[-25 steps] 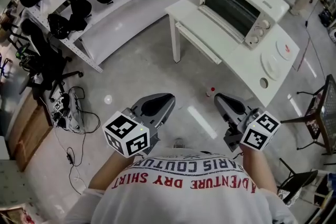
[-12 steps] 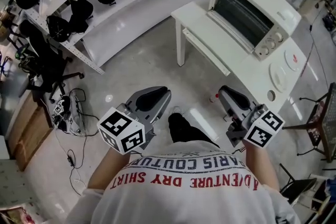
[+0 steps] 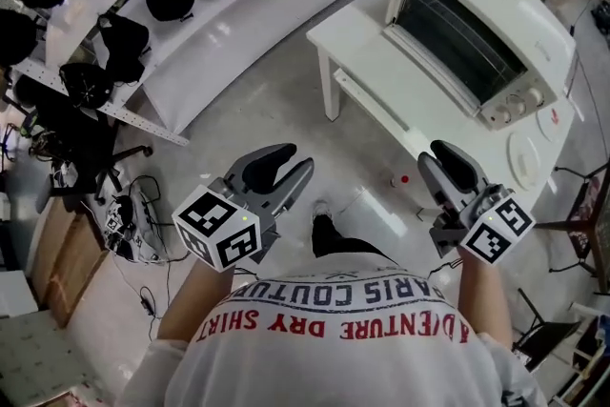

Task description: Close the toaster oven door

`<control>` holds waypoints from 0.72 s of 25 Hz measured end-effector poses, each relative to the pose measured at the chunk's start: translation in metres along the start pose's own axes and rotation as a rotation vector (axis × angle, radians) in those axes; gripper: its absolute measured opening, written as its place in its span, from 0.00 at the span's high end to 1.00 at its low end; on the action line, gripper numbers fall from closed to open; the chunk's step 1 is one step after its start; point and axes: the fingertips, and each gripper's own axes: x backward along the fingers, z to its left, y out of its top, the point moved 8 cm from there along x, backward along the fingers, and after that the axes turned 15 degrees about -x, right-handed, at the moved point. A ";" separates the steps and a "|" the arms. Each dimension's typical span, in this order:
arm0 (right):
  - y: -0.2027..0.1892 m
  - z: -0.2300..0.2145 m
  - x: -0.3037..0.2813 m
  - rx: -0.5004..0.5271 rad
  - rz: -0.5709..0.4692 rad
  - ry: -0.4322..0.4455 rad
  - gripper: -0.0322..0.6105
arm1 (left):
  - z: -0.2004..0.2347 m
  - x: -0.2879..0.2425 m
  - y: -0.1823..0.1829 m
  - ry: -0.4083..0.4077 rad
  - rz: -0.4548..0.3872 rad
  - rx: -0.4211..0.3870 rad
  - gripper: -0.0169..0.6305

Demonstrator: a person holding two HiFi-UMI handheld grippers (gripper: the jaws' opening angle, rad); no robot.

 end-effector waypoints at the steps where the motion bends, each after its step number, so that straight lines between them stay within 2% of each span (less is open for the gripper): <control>1: 0.003 -0.008 -0.006 0.002 -0.001 -0.024 0.73 | 0.012 -0.009 0.000 -0.014 0.013 0.003 0.74; 6: 0.019 -0.047 -0.023 -0.030 -0.048 -0.136 0.67 | 0.062 -0.061 0.005 -0.082 0.075 -0.036 0.66; 10: 0.022 -0.070 -0.026 -0.046 -0.065 -0.236 0.60 | 0.097 -0.093 0.009 -0.100 0.109 -0.078 0.59; 13: 0.017 -0.079 -0.020 -0.071 -0.078 -0.295 0.57 | 0.115 -0.107 0.009 -0.129 0.127 -0.111 0.56; 18: 0.007 -0.085 0.001 -0.041 -0.104 -0.397 0.53 | 0.131 -0.128 0.007 -0.161 0.149 -0.197 0.51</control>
